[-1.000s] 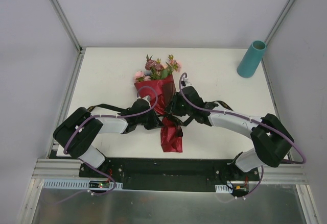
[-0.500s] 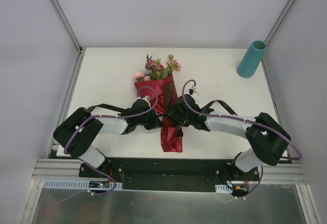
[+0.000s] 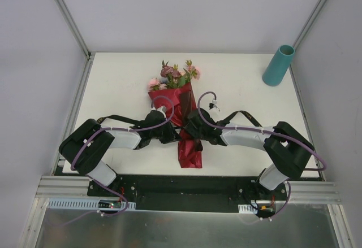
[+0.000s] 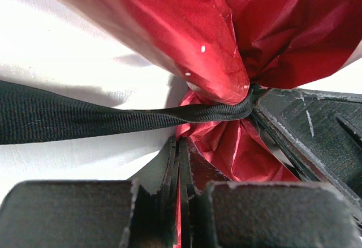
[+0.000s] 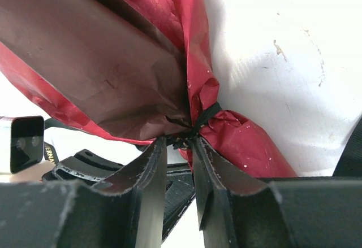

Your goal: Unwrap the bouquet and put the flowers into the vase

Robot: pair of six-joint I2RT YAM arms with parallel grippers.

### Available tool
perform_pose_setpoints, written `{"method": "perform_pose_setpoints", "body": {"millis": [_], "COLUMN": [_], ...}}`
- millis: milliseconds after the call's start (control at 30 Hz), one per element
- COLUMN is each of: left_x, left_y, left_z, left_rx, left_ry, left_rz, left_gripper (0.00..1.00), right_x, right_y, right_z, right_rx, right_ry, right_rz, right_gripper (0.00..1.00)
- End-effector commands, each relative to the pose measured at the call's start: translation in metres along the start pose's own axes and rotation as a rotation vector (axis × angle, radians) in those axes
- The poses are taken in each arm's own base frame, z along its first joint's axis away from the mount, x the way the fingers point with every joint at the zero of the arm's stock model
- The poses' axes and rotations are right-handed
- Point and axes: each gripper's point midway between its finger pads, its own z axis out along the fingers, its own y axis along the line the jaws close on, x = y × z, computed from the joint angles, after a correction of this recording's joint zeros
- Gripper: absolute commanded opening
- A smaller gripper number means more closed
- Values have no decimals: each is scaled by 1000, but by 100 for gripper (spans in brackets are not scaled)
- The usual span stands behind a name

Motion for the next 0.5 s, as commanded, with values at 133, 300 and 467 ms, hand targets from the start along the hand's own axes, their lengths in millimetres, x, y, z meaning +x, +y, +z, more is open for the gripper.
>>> {"method": "perform_pose_setpoints", "body": {"millis": [133,300,467], "left_x": [-1,-3,-1], "left_y": [-1,-1,-1], "left_z": [-3,-6,-4], "left_rx": [13,13,13], "left_ry": [-22,-37,-26], "left_rz": [17,21,18], "left_gripper": [0,0,0], "right_x": [-15,-35,-62], "right_y": [-11,8,32], "right_z": [6,8,-13], "right_rx": [71,-36,-111], "right_ry": [-99,-165,-227], "right_rz": [38,-8,-66], "right_gripper": [20,0,0]}}
